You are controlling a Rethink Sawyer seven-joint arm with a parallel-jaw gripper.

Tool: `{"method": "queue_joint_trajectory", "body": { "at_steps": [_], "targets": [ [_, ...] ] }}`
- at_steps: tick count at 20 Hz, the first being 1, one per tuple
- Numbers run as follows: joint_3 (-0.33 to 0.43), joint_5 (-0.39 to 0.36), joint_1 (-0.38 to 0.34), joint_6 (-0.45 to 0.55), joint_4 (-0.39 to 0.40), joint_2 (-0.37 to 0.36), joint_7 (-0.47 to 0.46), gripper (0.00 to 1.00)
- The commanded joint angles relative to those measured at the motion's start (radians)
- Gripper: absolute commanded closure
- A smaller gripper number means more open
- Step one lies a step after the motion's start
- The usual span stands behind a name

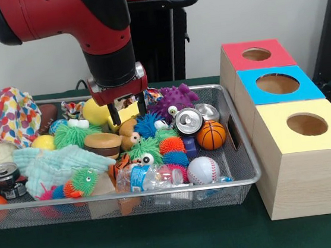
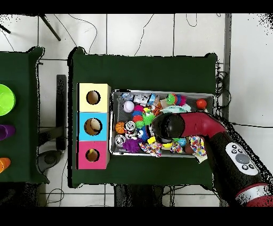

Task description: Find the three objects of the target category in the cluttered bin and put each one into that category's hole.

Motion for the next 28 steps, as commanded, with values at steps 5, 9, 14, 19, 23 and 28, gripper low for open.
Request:
{"method": "queue_joint_trajectory", "body": {
  "at_steps": [5, 9, 14, 19, 23, 28],
  "targets": [
    [0.005, -0.073, -0.027, 0.023, 0.040, 0.005, -0.172, 0.00],
    [0.009, -0.076, -0.026, 0.016, 0.037, 0.005, -0.174, 0.00],
    [-0.001, -0.090, -0.024, 0.006, 0.025, 0.016, -0.170, 0.00],
    [-0.004, -0.113, -0.031, -0.029, 0.019, 0.036, -0.167, 0.00],
    [0.011, -0.116, -0.047, -0.055, 0.021, 0.056, -0.166, 0.00],
    [0.016, -0.144, -0.056, -0.085, 0.021, 0.066, -0.162, 0.00]
  ]
}}
